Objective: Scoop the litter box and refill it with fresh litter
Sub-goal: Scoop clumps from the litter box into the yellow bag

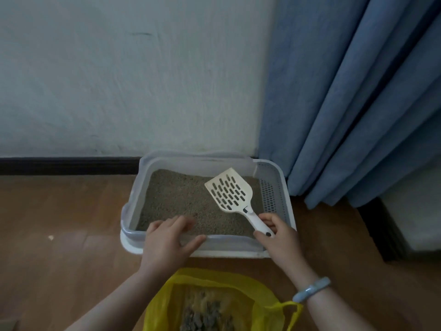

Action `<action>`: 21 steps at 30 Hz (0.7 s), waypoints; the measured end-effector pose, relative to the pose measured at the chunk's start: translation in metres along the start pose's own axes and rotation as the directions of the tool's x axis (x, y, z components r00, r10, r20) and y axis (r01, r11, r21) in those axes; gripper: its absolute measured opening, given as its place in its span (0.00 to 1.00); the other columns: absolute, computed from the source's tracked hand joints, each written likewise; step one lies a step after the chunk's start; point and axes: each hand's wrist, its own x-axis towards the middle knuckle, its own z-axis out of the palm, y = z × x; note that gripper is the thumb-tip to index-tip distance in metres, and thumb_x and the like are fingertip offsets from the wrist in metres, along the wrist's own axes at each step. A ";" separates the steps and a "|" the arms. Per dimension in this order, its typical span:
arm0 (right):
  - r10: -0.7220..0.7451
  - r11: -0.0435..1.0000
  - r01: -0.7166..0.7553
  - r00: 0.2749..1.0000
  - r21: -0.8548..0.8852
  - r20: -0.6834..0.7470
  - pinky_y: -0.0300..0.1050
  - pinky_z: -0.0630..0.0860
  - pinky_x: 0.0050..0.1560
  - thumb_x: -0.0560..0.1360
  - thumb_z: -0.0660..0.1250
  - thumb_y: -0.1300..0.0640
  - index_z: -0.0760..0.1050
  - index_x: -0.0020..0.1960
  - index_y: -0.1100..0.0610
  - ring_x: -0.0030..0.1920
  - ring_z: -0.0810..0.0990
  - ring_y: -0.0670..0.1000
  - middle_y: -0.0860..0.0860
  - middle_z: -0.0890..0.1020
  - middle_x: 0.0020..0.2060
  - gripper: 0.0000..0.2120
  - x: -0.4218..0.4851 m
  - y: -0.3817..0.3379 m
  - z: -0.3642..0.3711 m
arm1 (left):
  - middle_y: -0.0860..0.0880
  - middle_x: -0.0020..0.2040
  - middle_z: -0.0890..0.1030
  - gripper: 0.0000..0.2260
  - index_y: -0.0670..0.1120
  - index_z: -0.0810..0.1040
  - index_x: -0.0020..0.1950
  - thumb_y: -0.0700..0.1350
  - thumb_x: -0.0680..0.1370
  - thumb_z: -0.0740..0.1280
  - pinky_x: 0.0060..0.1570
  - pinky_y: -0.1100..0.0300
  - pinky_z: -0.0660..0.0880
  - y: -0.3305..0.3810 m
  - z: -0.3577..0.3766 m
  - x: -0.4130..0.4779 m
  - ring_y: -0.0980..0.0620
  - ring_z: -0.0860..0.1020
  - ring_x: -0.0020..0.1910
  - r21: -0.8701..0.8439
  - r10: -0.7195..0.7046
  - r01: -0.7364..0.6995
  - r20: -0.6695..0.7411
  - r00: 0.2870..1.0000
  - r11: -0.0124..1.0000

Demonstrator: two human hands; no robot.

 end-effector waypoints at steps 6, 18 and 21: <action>-0.061 0.996 0.050 0.987 -0.078 -0.148 0.34 0.75 0.45 0.68 0.73 0.62 0.73 0.53 0.45 0.46 0.77 0.38 0.38 0.77 0.45 0.19 -0.035 -0.001 -0.030 | 0.63 0.46 0.76 0.21 0.58 0.75 0.53 0.69 0.71 0.57 0.55 0.57 0.63 -0.011 0.008 -0.021 0.58 0.76 0.48 -0.010 0.164 -0.164 0.001 0.986 0.986; 0.246 0.967 -0.250 0.853 0.052 -0.460 0.31 0.71 0.35 0.70 0.71 0.62 0.72 0.58 0.51 0.42 0.78 0.39 0.46 0.80 0.48 0.18 -0.097 0.095 -0.081 | 0.52 0.46 0.79 0.23 0.53 0.75 0.55 0.66 0.69 0.61 0.59 0.46 0.63 0.003 0.017 -0.019 0.47 0.77 0.50 0.077 0.120 -0.120 0.008 0.993 0.990; 0.318 0.944 -0.324 0.838 0.064 -0.444 0.31 0.68 0.35 0.71 0.71 0.61 0.71 0.61 0.52 0.43 0.77 0.42 0.49 0.79 0.51 0.20 -0.093 0.120 -0.078 | 0.52 0.48 0.78 0.27 0.52 0.75 0.57 0.69 0.69 0.57 0.60 0.46 0.62 0.010 0.023 -0.019 0.47 0.77 0.51 0.073 0.161 -0.163 0.042 0.986 0.984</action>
